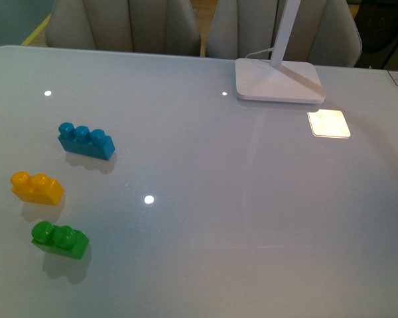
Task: Insert yellow block into base center
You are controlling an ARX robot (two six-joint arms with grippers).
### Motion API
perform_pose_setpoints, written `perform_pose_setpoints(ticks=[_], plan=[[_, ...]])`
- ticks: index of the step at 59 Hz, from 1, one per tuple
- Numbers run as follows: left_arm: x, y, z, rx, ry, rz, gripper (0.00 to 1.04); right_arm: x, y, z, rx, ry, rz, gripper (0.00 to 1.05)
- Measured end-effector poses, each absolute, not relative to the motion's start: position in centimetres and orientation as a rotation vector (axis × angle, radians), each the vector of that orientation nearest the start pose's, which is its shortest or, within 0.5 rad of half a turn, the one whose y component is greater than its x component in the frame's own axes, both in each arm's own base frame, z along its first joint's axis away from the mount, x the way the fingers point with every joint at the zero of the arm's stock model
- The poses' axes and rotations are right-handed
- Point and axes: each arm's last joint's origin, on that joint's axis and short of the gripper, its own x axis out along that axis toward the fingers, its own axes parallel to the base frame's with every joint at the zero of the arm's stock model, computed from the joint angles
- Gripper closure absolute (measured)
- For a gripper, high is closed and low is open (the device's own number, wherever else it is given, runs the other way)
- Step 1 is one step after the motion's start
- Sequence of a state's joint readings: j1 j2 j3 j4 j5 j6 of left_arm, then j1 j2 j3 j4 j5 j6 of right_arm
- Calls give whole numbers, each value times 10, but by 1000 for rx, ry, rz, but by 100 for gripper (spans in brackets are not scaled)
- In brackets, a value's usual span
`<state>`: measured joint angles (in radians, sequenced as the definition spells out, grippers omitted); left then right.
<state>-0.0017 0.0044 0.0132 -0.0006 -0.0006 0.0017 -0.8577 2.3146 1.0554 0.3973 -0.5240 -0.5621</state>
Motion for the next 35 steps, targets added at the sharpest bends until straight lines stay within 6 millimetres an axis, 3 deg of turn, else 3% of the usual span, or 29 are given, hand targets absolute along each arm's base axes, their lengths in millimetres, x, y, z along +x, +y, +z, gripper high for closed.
perform_pose_setpoints(ticks=[35], plan=[[97,0,168,2,-8,-1,7,275,-310,-11,41,731,-216,9]])
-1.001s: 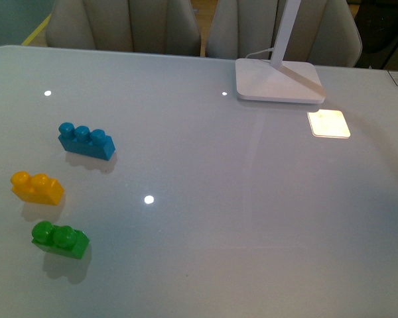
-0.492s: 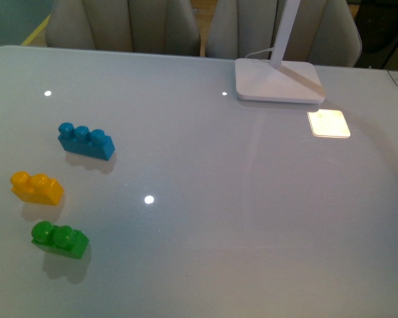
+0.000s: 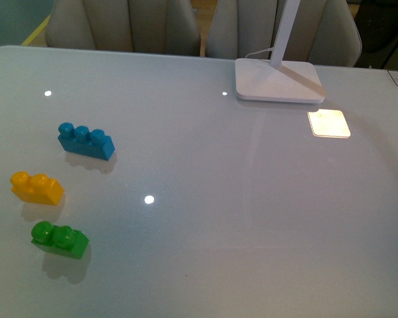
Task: Insert yellow block into base center
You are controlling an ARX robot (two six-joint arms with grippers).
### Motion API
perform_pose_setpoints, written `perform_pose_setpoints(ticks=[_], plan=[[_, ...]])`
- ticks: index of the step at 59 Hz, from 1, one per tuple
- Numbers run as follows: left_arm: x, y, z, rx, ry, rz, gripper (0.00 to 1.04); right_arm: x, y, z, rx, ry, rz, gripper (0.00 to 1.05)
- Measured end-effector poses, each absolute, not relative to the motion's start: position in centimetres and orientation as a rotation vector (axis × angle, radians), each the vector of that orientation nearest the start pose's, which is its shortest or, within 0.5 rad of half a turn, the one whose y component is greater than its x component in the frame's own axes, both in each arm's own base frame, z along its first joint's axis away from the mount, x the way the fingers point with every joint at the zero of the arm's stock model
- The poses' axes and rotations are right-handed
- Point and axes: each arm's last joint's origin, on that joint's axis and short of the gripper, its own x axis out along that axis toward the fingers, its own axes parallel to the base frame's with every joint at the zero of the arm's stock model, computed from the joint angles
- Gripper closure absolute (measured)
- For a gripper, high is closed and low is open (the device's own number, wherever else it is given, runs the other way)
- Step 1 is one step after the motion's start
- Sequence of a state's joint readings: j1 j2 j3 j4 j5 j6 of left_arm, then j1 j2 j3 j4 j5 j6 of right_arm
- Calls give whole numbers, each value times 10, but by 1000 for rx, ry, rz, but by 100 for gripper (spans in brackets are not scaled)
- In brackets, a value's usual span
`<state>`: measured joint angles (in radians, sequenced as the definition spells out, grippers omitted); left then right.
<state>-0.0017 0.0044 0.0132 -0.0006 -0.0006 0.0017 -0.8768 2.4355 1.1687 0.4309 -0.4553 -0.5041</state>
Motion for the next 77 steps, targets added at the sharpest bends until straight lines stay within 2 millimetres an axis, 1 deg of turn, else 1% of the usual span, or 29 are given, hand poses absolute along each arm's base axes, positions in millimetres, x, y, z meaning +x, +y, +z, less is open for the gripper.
perform_pose_setpoints(ticks=[10,24,30,45,56,69,77], plan=[[97,0,168,2,-8,-1,7,282,-318,-11,47,715,-229,9],[97,0,168,2,-8,-1,7,294,-316,-16,85,652,-207,9],[97,0,168,2,-8,-1,7,295,-316,-15,91,631,-220,9],[97,0,168,2,-8,-1,7,292,-315,-33,109,647,-280,9],[97,0,168,2,-8,-1,7,295,-315,-35,119,634,-318,9],[97,0,168,2,-8,-1,7,299,-310,-37,118,642,-325,9],[97,0,168,2,-8,-1,7,300,-301,-41,116,654,-309,9]])
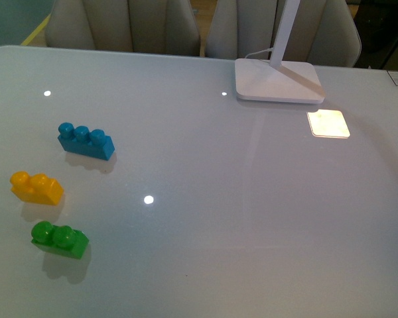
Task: Insert yellow block into base center
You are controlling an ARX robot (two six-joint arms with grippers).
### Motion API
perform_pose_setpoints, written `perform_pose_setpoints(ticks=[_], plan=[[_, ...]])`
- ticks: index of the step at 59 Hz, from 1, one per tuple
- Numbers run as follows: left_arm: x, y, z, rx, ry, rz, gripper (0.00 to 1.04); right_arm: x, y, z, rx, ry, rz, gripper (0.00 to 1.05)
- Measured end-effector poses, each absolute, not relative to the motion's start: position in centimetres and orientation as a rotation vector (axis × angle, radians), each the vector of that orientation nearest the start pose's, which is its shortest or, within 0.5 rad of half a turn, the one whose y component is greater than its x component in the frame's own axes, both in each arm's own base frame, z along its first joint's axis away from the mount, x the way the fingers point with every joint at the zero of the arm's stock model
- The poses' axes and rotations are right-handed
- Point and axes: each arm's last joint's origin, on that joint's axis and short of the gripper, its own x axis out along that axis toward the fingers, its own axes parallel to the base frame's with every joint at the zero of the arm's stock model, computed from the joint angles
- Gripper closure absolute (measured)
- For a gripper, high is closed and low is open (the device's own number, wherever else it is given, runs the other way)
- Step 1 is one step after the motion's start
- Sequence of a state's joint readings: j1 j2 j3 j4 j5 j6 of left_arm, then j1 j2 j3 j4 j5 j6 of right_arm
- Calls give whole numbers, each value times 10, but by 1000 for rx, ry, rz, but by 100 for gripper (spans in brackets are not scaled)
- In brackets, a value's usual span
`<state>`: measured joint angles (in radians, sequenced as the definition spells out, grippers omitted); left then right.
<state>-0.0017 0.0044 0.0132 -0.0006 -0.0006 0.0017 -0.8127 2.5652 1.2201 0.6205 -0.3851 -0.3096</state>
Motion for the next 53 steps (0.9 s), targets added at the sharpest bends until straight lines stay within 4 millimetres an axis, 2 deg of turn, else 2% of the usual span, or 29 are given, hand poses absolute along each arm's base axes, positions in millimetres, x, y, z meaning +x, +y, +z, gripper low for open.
perform_pose_setpoints(ticks=[11,31,53], plan=[[97,0,168,2,-8,-1,7,302,-280,-44,113,664,-262,9],[97,0,168,2,-8,-1,7,309,-182,-57,97,714,-27,9],[97,0,168,2,-8,-1,7,330,-120,-57,30,776,-15,9]])
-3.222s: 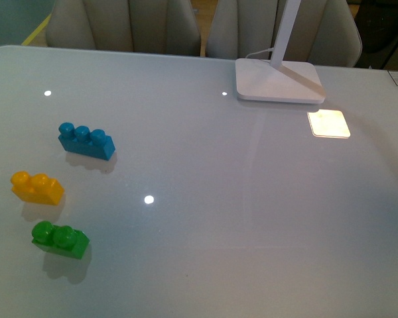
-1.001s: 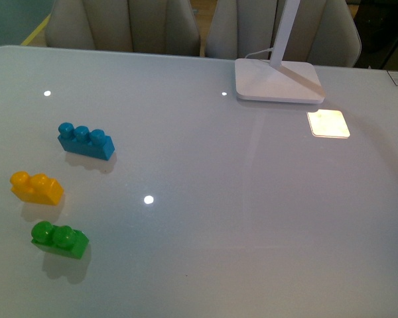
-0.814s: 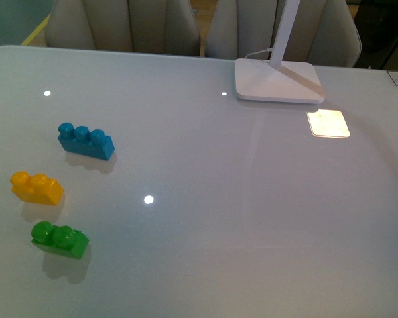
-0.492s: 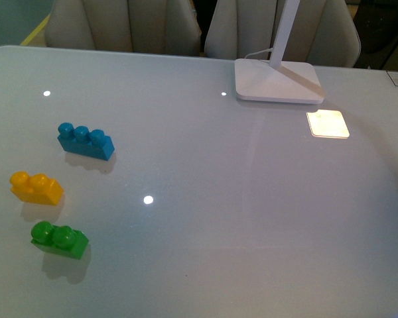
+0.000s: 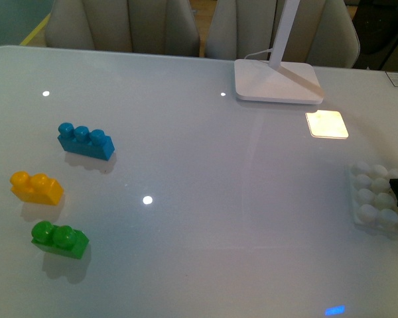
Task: Insert yellow block into base center
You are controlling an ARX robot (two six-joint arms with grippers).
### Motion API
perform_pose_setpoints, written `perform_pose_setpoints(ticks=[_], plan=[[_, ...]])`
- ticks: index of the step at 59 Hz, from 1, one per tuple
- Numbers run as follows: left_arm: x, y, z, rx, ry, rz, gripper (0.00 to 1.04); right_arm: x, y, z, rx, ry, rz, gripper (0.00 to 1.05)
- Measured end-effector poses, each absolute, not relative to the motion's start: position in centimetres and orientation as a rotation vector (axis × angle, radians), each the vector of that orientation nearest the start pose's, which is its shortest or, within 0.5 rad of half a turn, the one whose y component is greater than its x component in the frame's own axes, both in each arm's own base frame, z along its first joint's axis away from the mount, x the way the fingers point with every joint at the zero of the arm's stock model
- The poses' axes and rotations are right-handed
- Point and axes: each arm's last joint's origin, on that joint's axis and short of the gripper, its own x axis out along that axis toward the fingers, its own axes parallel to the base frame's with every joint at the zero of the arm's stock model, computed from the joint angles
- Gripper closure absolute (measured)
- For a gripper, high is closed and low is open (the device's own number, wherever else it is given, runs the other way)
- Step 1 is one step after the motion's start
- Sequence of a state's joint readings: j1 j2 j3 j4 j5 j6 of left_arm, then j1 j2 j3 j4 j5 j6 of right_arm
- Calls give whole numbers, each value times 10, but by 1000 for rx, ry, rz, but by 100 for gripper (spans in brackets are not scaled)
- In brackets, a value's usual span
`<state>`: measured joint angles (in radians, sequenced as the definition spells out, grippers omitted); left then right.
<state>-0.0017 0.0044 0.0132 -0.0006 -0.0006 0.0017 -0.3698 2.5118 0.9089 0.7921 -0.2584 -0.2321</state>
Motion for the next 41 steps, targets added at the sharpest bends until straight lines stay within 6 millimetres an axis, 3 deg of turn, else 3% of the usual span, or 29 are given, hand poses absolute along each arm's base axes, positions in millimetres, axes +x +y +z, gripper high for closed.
perform_pose_setpoints(ticks=[14,30,41], plan=[[97,0,168,2,-8,-1,7,344,-80,-58,-45,797,5,9],[97,0,168,2,-8,-1,7,353,25,-61,-113,842,259,9],[97,0,168,2,-8,-1,7,353,70,-63,-97,851,342,9]])
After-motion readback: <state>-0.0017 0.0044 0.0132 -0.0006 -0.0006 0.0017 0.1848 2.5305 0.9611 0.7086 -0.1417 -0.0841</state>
